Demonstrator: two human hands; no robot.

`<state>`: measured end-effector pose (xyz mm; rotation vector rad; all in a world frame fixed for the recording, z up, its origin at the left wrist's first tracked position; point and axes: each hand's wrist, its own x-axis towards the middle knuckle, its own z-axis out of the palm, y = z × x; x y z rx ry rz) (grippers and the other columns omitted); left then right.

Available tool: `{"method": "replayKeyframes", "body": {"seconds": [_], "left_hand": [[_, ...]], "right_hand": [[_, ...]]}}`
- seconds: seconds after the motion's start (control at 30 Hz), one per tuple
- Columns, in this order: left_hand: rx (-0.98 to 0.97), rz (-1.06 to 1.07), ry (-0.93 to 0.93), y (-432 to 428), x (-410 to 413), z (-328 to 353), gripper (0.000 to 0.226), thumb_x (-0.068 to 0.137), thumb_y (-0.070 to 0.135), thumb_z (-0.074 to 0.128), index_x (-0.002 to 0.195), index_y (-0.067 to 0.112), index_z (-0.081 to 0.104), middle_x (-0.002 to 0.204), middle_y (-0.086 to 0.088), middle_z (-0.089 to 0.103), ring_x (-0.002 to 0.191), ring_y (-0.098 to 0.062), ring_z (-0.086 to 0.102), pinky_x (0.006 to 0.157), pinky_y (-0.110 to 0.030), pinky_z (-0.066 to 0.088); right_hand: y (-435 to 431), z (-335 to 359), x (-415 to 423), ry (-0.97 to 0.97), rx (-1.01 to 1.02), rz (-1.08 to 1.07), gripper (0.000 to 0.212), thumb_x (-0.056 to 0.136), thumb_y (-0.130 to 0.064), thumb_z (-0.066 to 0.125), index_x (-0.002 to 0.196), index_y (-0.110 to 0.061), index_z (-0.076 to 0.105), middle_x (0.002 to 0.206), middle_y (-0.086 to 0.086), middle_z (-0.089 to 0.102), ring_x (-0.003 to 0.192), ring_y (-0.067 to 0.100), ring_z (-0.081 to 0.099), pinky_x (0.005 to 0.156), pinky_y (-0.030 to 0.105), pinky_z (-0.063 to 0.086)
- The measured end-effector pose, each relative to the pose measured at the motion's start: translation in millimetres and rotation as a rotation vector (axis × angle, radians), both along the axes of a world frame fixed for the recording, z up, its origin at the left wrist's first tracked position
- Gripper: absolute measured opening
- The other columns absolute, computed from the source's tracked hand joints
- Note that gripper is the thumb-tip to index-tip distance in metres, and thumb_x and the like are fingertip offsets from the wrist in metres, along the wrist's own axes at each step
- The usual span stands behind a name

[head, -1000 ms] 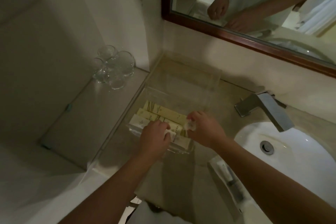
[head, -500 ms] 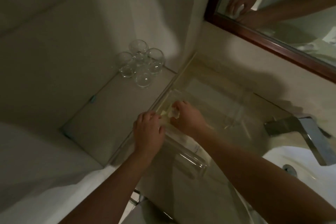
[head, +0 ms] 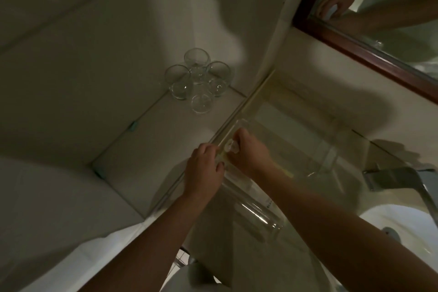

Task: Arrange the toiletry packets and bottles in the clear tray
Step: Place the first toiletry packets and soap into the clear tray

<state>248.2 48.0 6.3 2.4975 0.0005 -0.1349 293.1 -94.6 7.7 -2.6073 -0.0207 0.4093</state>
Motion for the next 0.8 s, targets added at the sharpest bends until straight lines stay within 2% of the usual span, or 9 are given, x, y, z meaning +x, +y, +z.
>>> {"method": "replayKeyframes", "body": {"seconds": [0.1,0.27,0.4,0.53,0.63,0.7,0.73,0.8], "left_hand": [[0.004,-0.001,0.001,-0.3,-0.1,0.6,0.039,0.081,0.018,0.063,0.12,0.013,0.057,0.122,-0.005,0.056,0.111,-0.022,0.053,0.091,-0.035,0.046],[0.01,0.007,-0.019,-2.4,-1.3,3.2,0.039,0.078,0.016,0.063,0.117,0.013,0.059,0.117,-0.007,0.058,0.105,-0.026,0.055,0.087,-0.039,0.048],[0.008,0.022,-0.054,-5.5,-5.8,8.6,0.037,0.077,0.014,0.062,0.114,0.012,0.06,0.115,-0.008,0.059,0.104,-0.027,0.055,0.087,-0.038,0.047],[0.062,-0.021,-0.133,-24.8,-14.3,20.0,0.037,0.074,0.012,0.062,0.111,0.013,0.061,0.111,-0.008,0.061,0.103,-0.028,0.054,0.088,-0.04,0.047],[0.002,-0.104,-0.19,-58.7,-28.4,31.8,0.035,0.072,0.01,0.062,0.107,0.013,0.063,0.107,-0.01,0.062,0.101,-0.03,0.056,0.087,-0.041,0.047],[-0.111,-0.222,-0.207,-89.8,-44.7,37.3,0.033,0.072,0.01,0.06,0.105,0.014,0.063,0.105,-0.009,0.062,0.1,-0.029,0.056,0.086,-0.039,0.048],[-0.161,-0.305,-0.183,-106.8,-54.9,39.9,0.032,0.073,0.011,0.059,0.105,0.014,0.062,0.104,-0.008,0.061,0.099,-0.027,0.057,0.085,-0.038,0.048],[-0.224,-0.469,-0.01,-141.0,-77.7,43.6,0.034,0.077,0.013,0.061,0.11,0.015,0.06,0.107,-0.006,0.061,0.1,-0.024,0.057,0.087,-0.035,0.048]], "right_hand": [[-0.1,0.8,-1.8,-0.011,-0.009,0.004,0.038,0.082,-0.03,0.069,0.11,-0.015,0.05,0.107,0.008,0.062,0.093,0.028,0.06,0.065,0.024,0.029],[-4.5,-0.2,-6.2,-0.006,0.036,-0.009,0.037,0.081,-0.03,0.07,0.108,-0.015,0.051,0.106,0.008,0.061,0.092,0.028,0.059,0.064,0.026,0.028],[-19.1,10.1,-18.3,-0.013,0.12,-0.134,0.028,0.081,-0.022,0.068,0.105,-0.018,0.054,0.104,0.005,0.06,0.09,0.026,0.059,0.067,0.028,0.037],[-66.1,32.2,-57.9,-0.107,0.198,-0.287,0.024,0.085,-0.023,0.066,0.107,-0.023,0.057,0.099,-0.007,0.062,0.082,0.012,0.062,0.068,0.027,0.048],[-114.7,45.2,-111.3,-0.129,0.173,-0.378,0.015,0.088,-0.023,0.063,0.101,-0.027,0.056,0.086,-0.011,0.061,0.073,0.003,0.059,0.059,0.017,0.041],[-145.0,44.2,-159.2,-0.124,0.123,-0.432,0.016,0.088,-0.023,0.063,0.097,-0.031,0.053,0.081,-0.01,0.06,0.07,0.003,0.057,0.059,0.02,0.041],[-157.4,41.1,-184.7,-0.101,0.082,-0.466,0.017,0.087,-0.025,0.064,0.098,-0.032,0.053,0.081,-0.01,0.06,0.07,0.007,0.058,0.06,0.023,0.042],[-176.9,32.0,-234.7,-0.013,-0.047,-0.534,0.026,0.084,-0.037,0.067,0.105,-0.031,0.052,0.09,-0.01,0.058,0.078,0.012,0.059,0.066,0.027,0.048]]}}
